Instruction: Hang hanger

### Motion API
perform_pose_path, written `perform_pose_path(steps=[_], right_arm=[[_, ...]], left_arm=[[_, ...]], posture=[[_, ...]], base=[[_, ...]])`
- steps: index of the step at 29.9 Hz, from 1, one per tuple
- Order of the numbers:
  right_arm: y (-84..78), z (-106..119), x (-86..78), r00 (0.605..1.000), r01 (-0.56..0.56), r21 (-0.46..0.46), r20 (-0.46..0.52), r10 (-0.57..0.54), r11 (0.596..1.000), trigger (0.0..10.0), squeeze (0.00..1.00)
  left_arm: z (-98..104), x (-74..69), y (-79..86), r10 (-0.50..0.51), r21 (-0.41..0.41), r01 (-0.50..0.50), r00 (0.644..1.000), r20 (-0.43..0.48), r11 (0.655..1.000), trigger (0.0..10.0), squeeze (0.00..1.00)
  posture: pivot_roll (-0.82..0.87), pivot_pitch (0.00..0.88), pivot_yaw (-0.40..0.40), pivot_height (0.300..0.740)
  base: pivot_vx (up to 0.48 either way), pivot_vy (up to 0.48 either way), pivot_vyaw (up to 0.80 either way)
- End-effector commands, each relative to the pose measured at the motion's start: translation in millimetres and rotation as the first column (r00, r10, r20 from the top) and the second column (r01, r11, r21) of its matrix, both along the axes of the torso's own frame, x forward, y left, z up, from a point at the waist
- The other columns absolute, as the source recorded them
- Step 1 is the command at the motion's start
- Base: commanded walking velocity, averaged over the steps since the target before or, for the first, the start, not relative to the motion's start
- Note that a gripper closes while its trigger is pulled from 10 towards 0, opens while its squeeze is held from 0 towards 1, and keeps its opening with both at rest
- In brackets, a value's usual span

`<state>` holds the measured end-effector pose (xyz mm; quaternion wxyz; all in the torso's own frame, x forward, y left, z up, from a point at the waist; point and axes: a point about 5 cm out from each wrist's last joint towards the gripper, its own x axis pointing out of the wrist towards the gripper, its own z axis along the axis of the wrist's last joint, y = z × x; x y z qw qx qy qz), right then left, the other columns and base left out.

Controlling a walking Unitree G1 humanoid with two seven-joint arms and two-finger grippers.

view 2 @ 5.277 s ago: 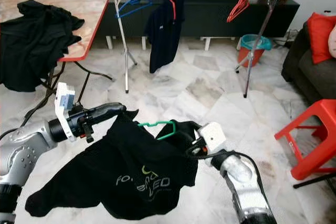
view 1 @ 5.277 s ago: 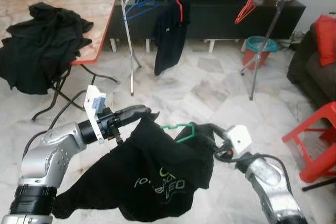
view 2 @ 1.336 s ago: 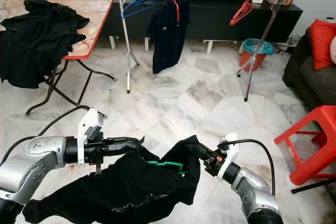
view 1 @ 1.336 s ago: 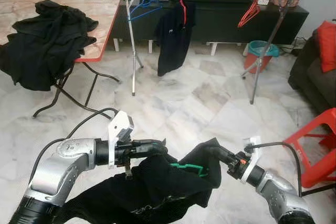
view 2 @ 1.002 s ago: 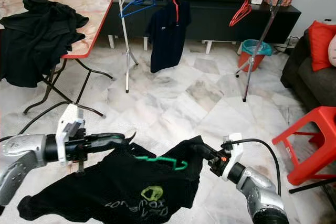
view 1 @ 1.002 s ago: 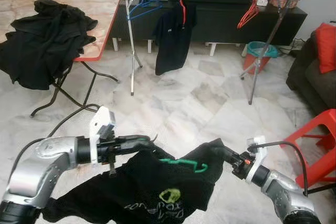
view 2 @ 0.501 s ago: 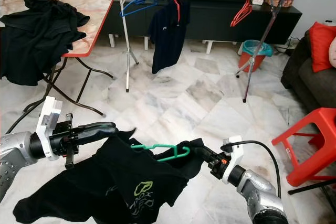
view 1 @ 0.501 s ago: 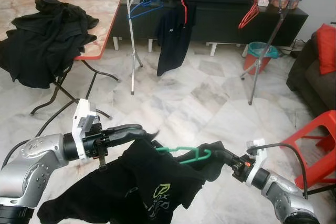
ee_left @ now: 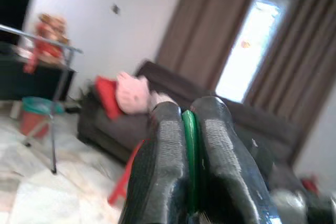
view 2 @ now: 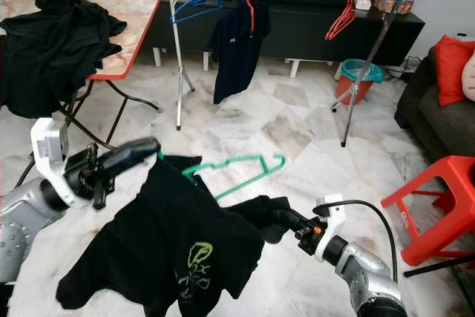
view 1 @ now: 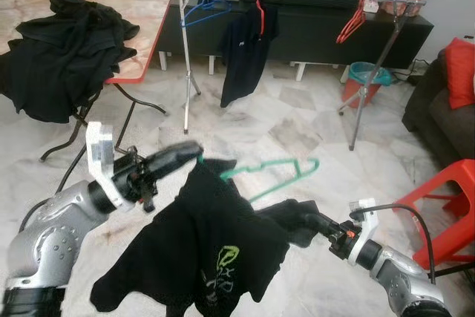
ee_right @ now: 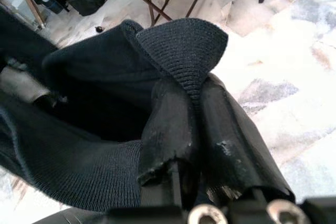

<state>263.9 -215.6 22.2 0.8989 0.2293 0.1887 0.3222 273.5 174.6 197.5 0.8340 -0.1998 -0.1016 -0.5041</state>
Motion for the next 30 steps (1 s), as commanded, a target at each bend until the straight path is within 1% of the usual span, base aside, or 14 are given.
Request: perform_pose_path(steps=[1, 4, 7, 8, 10, 11, 14, 16, 17, 22, 26, 27, 29, 30], right_arm=[[-4.0, 3.0, 3.0, 1.0, 0.018, -0.012, 0.013, -0.018, 1.0, 0.0, 0.0], [-2.8, 2.6, 3.0, 1.0, 0.018, -0.008, 0.013, -0.018, 1.0, 0.0, 0.0], [0.8, 0.6, 2.0, 1.0, 0.008, -0.001, 0.007, -0.008, 1.0, 0.0, 0.0], [0.8, 0.6, 2.0, 1.0, 0.008, -0.001, 0.007, -0.008, 1.0, 0.0, 0.0], [4.1, -1.3, 0.9, 1.0, -0.004, 0.001, 0.002, 0.004, 1.0, 0.0, 0.0], [6.2, -2.3, 0.5, 1.0, -0.009, 0.001, 0.0, 0.009, 1.0, 0.0, 0.0], [8.0, -3.0, 0.5, 1.0, -0.012, 0.003, -0.002, 0.012, 1.0, 0.0, 0.0], [10.7, -4.3, 0.3, 1.0, -0.015, 0.003, -0.005, 0.015, 1.0, 0.0, 0.0], [12.6, -5.1, -0.3, 1.0, -0.019, 0.005, -0.006, 0.019, 1.0, 0.0, 0.0], [13.1, -6.2, -2.3, 1.0, -0.017, 0.015, -0.004, 0.017, 1.0, 0.0, 0.0], [12.8, -7.5, -4.3, 1.0, -0.017, 0.018, -0.007, 0.017, 1.0, 0.0, 0.0], [13.4, -8.1, -5.0, 1.0, -0.018, 0.021, -0.008, 0.018, 1.0, 0.0, 0.0], [14.3, -8.5, -5.5, 1.0, -0.02, 0.022, -0.008, 0.02, 1.0, 0.0, 0.0], [14.5, -8.4, -5.4, 1.0, -0.02, 0.022, -0.007, 0.02, 1.0, 0.0, 0.0]], left_arm=[[6.3, 5.9, -7.5, 0.034, -0.004, -0.034, 0.999, 0.019, 0.999, 10.0, 0.0], [6.7, 9.5, -18.7, 0.034, -0.03, -0.034, 0.999, 0.003, 0.999, 10.0, 0.0], [9.0, 16.7, -40.7, 0.042, -0.095, -0.044, 0.999, -0.029, 0.995, 10.0, 0.0], [9.0, 16.7, -40.7, 0.042, -0.095, -0.044, 0.999, -0.029, 0.995, 10.0, 0.0], [12.0, 23.9, -55.7, 0.058, -0.152, -0.066, 0.997, -0.057, 0.986, 10.0, 0.0], [16.0, 27.6, -69.8, 0.048, -0.189, -0.061, 0.996, -0.075, 0.98, 10.0, 0.0], [19.0, 32.5, -84.2, 0.045, -0.222, -0.065, 0.995, -0.093, 0.973, 10.0, 0.0], [21.3, 39.3, -100.1, 0.054, -0.264, -0.087, 0.99, -0.13, 0.961, 10.0, 0.0], [22.0, 41.5, -118.4, 0.036, -0.29, -0.083, 0.986, -0.163, 0.953, 10.0, 0.0], [16.6, 40.1, -149.2, -0.027, -0.355, -0.073, 0.963, -0.269, 0.932, 10.0, 0.0], [10.9, 49.8, -151.2, 0.093, -0.334, -0.209, 0.938, -0.333, 0.919, 10.0, 0.0], [3.5, 58.9, -148.4, 0.239, -0.251, -0.338, 0.905, -0.353, 0.907, 10.0, 0.0], [-4.2, 65.5, -144.2, 0.369, -0.152, -0.441, 0.861, -0.351, 0.885, 10.0, 0.0], [-6.6, 67.6, -139.7, 0.431, -0.105, -0.484, 0.844, -0.318, 0.869, 10.0, 0.0]], posture=[[0.15, 0.0, -0.099, 0.74], [0.15, 0.0, -0.098, 0.74], [0.15, 0.0, -0.096, 0.74], [0.15, 0.0, -0.096, 0.74], [0.15, 0.0, -0.095, 0.74], [0.15, 0.0, -0.094, 0.74], [0.15, 0.0, -0.093, 0.74], [0.15, 0.0, -0.089, 0.74], [0.13, 0.0, -0.084, 0.74], [0.12, 0.0, -0.075, 0.74], [0.12, 0.0, -0.074, 0.74], [0.12, 0.0, -0.074, 0.74], [0.12, 0.0, -0.075, 0.74], [0.12, 0.0, -0.075, 0.74]], base=[[0.0, 0.0, 0.0], [0.0, 0.0, 0.0], [0.0, 0.0, 0.0], [0.0, 0.0, 0.0], [0.0, 0.0, 0.0], [0.0, 0.0, 0.0], [0.0, 0.0, 0.0], [0.0, 0.0, 0.0], [0.0, 0.0, 0.0], [0.0, 0.0, 0.0], [0.0, 0.0, 0.0], [0.0, 0.0, 0.0], [0.0, 0.0, 0.0], [0.0, 0.0, 0.0]])
